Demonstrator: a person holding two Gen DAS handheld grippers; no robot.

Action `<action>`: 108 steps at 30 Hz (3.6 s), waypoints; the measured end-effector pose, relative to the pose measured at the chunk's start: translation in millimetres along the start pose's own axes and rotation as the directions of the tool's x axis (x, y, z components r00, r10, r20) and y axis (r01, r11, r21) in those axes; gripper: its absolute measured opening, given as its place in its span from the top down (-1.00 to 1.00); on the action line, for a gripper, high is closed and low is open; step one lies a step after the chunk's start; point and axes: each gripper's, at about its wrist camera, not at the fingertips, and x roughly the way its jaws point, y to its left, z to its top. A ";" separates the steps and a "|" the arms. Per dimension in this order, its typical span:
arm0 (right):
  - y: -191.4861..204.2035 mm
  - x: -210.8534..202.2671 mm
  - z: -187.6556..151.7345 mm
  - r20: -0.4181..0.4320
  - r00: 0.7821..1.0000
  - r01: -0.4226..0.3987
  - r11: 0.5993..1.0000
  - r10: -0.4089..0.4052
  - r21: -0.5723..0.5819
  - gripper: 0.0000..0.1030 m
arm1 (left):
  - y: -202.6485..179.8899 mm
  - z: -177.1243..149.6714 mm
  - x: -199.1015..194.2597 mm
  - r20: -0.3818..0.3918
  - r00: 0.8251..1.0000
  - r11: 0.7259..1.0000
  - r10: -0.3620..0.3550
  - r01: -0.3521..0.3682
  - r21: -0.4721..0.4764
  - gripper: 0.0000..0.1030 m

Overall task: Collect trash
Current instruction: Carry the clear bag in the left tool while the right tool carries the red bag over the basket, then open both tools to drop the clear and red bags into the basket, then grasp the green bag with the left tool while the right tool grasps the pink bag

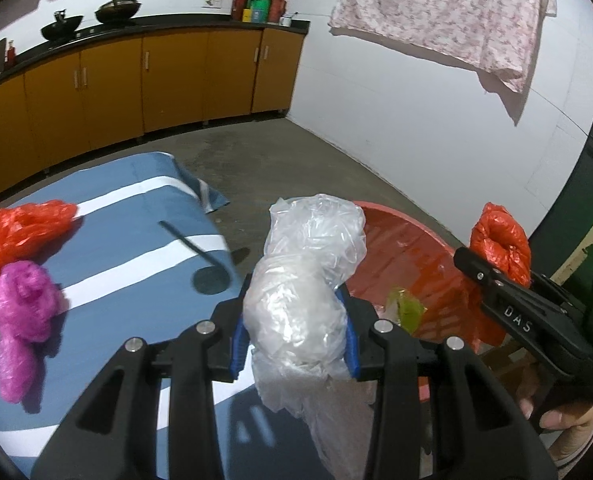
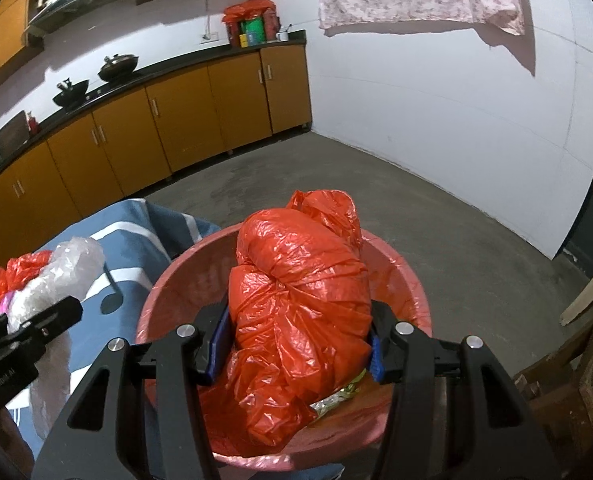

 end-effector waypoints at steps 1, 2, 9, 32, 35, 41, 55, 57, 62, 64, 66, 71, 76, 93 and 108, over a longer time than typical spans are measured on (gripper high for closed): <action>-2.7 2.0 1.0 -0.001 1.000 0.001 1.000 -0.001 0.008 -0.03 | -3.4 0.5 3.7 -0.004 1.000 1.000 -0.005 0.005 0.004 0.28; -4.6 3.0 1.3 -0.002 1.000 0.001 1.000 -0.001 0.014 -0.03 | -6.2 1.5 7.5 -0.009 1.000 1.000 -0.010 0.010 0.008 0.28; -15.4 11.6 6.3 -0.004 1.000 -0.016 0.997 0.016 0.070 -0.03 | -15.8 3.7 29.7 -0.038 0.998 0.999 -0.042 0.043 0.025 0.27; -42.2 -6.6 8.6 0.075 0.997 -0.042 0.986 0.031 0.160 -0.82 | -0.2 -2.6 33.8 -0.026 1.000 0.999 0.012 -0.013 -0.036 -0.60; -42.2 -10.8 1.3 0.059 0.997 -0.048 0.984 0.039 0.172 -0.82 | 11.3 -9.8 13.1 0.008 0.999 0.998 0.048 -0.048 -0.034 -0.71; -25.8 -14.8 -14.5 -0.018 0.998 -0.058 0.982 0.062 0.178 -0.82 | 46.9 -34.7 -38.0 0.073 0.977 0.979 0.202 -0.200 -0.027 -0.84; 128.7 -22.5 -46.1 -0.141 0.969 -0.221 0.969 0.205 -0.110 -0.91 | 224.9 -120.3 -147.5 -0.065 0.802 0.762 0.594 -0.587 -0.274 -0.92; 162.0 -23.5 -52.6 -0.163 0.957 -0.264 0.952 0.239 -0.155 -0.91 | 246.8 -129.8 -165.5 -0.063 0.779 0.726 0.623 -0.607 -0.323 -0.92; 229.8 -30.3 -66.1 -0.151 0.943 -0.328 0.911 0.298 -0.249 -0.91 | 275.0 -136.9 -186.0 -0.060 0.760 0.693 0.647 -0.618 -0.372 -0.92; 256.0 -29.2 -70.3 -0.151 0.935 -0.350 0.895 0.319 -0.276 -0.91 | 282.3 -138.4 -189.5 -0.059 0.757 0.690 0.651 -0.622 -0.372 -0.92; 275.9 -26.0 -73.3 -0.155 0.928 -0.370 0.885 0.338 -0.283 -0.91 | 291.1 -139.7 -189.9 -0.066 0.758 0.689 0.649 -0.622 -0.371 -0.92; 321.9 -12.9 -83.5 -0.174 0.923 -0.382 0.878 0.344 -0.289 -0.90 | 316.0 -149.6 -197.3 -0.078 0.756 0.676 0.649 -0.621 -0.396 -0.92; 348.1 6.9 -90.6 -0.195 0.939 -0.335 0.885 0.285 -0.322 -0.59 | 335.9 -159.0 -206.8 -0.080 0.770 0.661 0.633 -0.591 -0.463 -0.92; 331.7 21.3 -90.1 -0.208 0.944 -0.312 0.894 0.255 -0.321 0.15 | 295.7 -138.2 -178.8 0.032 0.839 0.794 0.544 -0.501 -0.345 -0.92; 239.2 27.2 -67.7 -0.151 0.977 -0.183 0.957 0.151 -0.227 0.15 | 236.2 -56.5 -100.7 0.111 0.891 0.891 0.440 -0.417 -0.180 -0.90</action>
